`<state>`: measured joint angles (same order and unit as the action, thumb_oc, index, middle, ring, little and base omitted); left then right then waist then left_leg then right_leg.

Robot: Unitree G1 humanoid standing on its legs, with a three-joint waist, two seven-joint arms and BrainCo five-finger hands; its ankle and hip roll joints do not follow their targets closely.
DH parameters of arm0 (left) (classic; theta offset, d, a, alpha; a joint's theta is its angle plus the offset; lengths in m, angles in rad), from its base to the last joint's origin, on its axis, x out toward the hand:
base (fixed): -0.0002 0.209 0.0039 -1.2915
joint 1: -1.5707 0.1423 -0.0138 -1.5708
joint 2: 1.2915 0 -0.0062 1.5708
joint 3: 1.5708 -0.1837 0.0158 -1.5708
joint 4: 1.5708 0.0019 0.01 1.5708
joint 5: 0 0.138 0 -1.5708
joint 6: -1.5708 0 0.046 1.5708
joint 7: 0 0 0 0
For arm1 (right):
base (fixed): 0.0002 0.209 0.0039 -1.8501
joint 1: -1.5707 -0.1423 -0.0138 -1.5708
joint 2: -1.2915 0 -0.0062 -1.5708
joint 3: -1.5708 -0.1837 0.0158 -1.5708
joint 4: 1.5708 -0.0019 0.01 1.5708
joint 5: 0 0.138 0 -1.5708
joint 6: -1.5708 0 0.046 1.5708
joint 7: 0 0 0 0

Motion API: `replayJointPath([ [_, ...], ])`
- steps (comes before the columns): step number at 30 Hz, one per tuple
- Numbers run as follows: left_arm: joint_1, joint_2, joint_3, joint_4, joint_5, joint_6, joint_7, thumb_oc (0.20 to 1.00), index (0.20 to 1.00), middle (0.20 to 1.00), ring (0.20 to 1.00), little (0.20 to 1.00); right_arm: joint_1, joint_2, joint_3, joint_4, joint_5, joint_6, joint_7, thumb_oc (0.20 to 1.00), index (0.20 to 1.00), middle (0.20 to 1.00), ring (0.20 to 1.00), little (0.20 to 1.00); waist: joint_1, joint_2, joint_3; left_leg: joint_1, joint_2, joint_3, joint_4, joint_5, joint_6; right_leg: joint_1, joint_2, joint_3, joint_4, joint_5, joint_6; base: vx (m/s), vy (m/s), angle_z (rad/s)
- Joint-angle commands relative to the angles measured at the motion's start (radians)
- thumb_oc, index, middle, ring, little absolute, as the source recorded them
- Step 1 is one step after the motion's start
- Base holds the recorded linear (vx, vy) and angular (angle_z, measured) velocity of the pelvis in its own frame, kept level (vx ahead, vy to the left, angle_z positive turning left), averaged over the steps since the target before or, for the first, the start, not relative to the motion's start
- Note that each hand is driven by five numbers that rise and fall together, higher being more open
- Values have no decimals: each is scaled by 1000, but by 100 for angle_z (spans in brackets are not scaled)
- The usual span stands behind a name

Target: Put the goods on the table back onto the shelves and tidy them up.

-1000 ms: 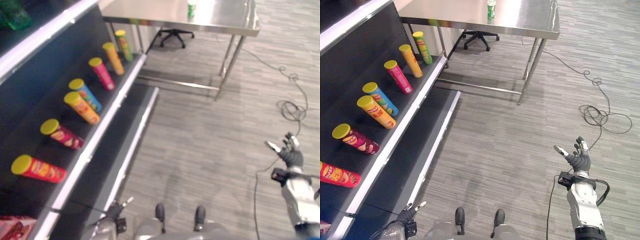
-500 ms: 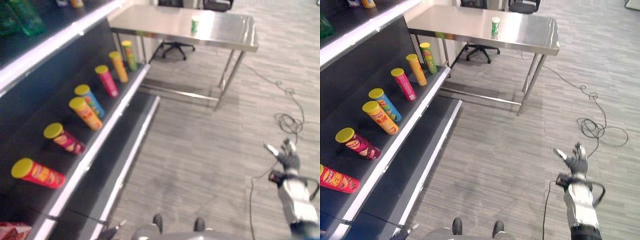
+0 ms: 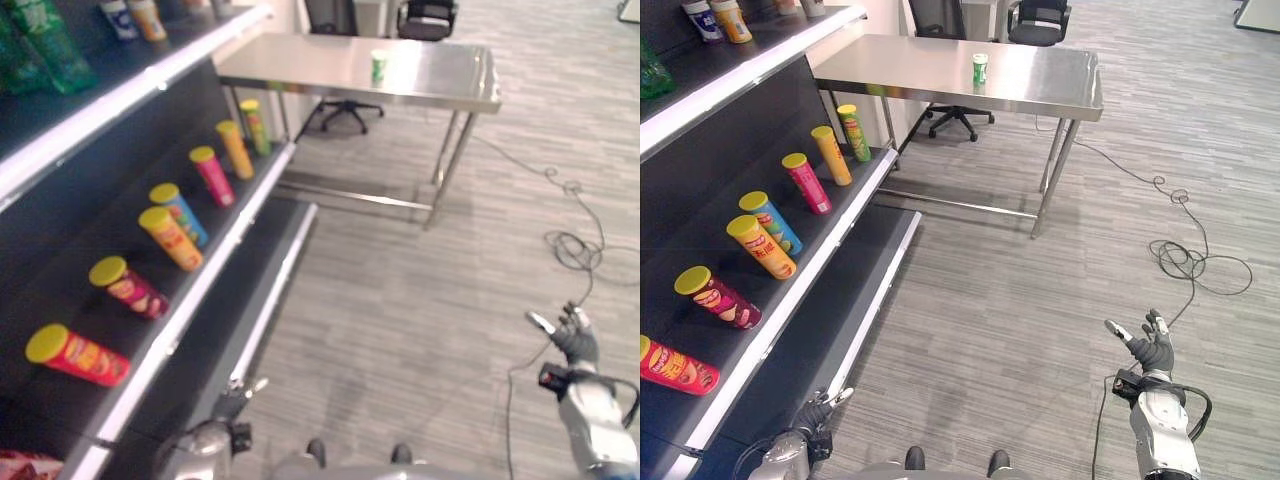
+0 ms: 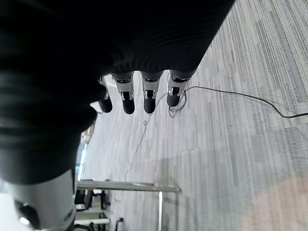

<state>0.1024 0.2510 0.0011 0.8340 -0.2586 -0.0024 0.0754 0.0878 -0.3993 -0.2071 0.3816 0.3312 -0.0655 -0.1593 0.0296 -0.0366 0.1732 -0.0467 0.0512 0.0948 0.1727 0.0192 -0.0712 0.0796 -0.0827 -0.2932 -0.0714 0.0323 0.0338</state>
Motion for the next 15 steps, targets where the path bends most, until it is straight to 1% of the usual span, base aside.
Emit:
replayJointPath([
  [1,-12,-4,-22,130,31,8,4,1000,1000,1000,1000,1000,-46,-71,-38,-115,21,-72,-1,1000,1000,1000,1000,1000,32,-4,69,-151,79,-53,190,109,-65,77,-26,-28,26,-81,64,199,-20,-15],
  [2,-1,-11,-13,180,57,19,0,1000,1000,1000,1000,1000,-49,-85,-31,-127,-12,-67,3,1000,1000,1000,1000,1000,37,-3,64,-181,91,-40,133,102,-59,87,-21,-23,15,-90,72,217,-21,-9],
  [3,-2,-12,-11,184,59,16,-1,1000,1000,1000,1000,1000,-49,-86,-30,-129,-14,-66,2,1000,1000,1000,1000,1000,39,-5,62,-176,90,-35,128,100,-59,88,-23,-20,12,-90,73,352,116,-13],
  [4,20,-28,1,256,89,26,4,1000,1000,1000,1000,1000,-52,-99,-13,-151,-35,-64,9,1000,1000,1000,1000,1000,54,10,63,-217,131,-17,-20,153,-65,109,-12,-4,2,-106,91,365,141,-1],
  [5,23,-34,1,280,104,28,7,1000,1000,1000,1000,1000,-51,-105,-3,-160,-45,-62,8,1000,1000,1000,1000,1000,68,13,64,-226,143,-6,-105,198,-77,118,-13,9,3,-119,95,473,184,-1],
  [6,25,-38,0,312,123,32,15,1000,1000,1000,1000,1000,-59,-105,9,-166,-47,-67,3,1000,1000,1000,1000,1000,80,17,66,-265,155,2,-162,219,-92,136,-13,18,-1,-131,99,393,104,-8],
  [7,24,-40,6,330,128,32,20,1000,1000,1000,1000,1000,-71,-101,15,-160,-42,-67,-1,1000,1000,1000,1000,1000,87,12,60,-277,163,15,-211,238,-103,155,-19,29,-7,-146,105,419,111,-5],
  [9,36,-45,23,341,119,34,25,1000,1000,1000,1000,1000,-102,-98,29,-143,-49,-64,-18,1000,1000,1000,1000,1000,108,19,41,-284,180,38,-218,272,-119,196,-26,54,-16,-165,121,457,143,-41],
  [10,58,-51,43,346,106,29,32,1000,1000,1000,1000,1000,-117,-91,40,-139,-45,-62,-10,1000,1000,1000,1000,1000,127,23,15,-257,184,48,-217,258,-102,223,-31,69,-16,-179,136,637,243,-74],
  [11,48,-45,52,345,90,27,34,1000,1000,1000,1000,1000,-122,-75,48,-138,-53,-60,-5,1000,1000,1000,1000,1000,139,15,-6,-240,173,58,-206,289,-100,240,-53,72,7,-176,150,497,193,-91],
  [12,49,-43,52,345,89,27,34,1000,1000,1000,1000,1000,-122,-73,48,-138,-53,-60,-5,1000,1000,1000,1000,1000,140,11,-6,-238,170,62,-207,288,-99,238,-57,74,9,-178,152,490,205,-82],
  [13,43,-37,51,333,85,24,39,1000,1000,1000,1000,1000,-130,-69,52,-128,-60,-57,-4,1000,1000,1000,1000,1000,151,-4,-12,-227,146,70,-187,265,-71,227,-98,83,85,-157,166,416,167,-83],
  [14,25,-16,39,298,64,19,51,1000,1000,1000,1000,1000,-136,-58,56,-130,-56,-55,-7,1000,1000,1000,1000,1000,143,-20,-5,-181,104,78,-179,223,-31,174,-136,108,242,-86,175,527,242,-71],
  [15,19,-5,28,260,52,15,52,1000,1000,1000,1000,1000,-139,-62,52,-131,-69,-52,-13,1000,1000,1000,1000,1000,132,-23,1,-154,80,73,-183,202,-7,123,-144,137,355,-24,175,352,170,-55],
])
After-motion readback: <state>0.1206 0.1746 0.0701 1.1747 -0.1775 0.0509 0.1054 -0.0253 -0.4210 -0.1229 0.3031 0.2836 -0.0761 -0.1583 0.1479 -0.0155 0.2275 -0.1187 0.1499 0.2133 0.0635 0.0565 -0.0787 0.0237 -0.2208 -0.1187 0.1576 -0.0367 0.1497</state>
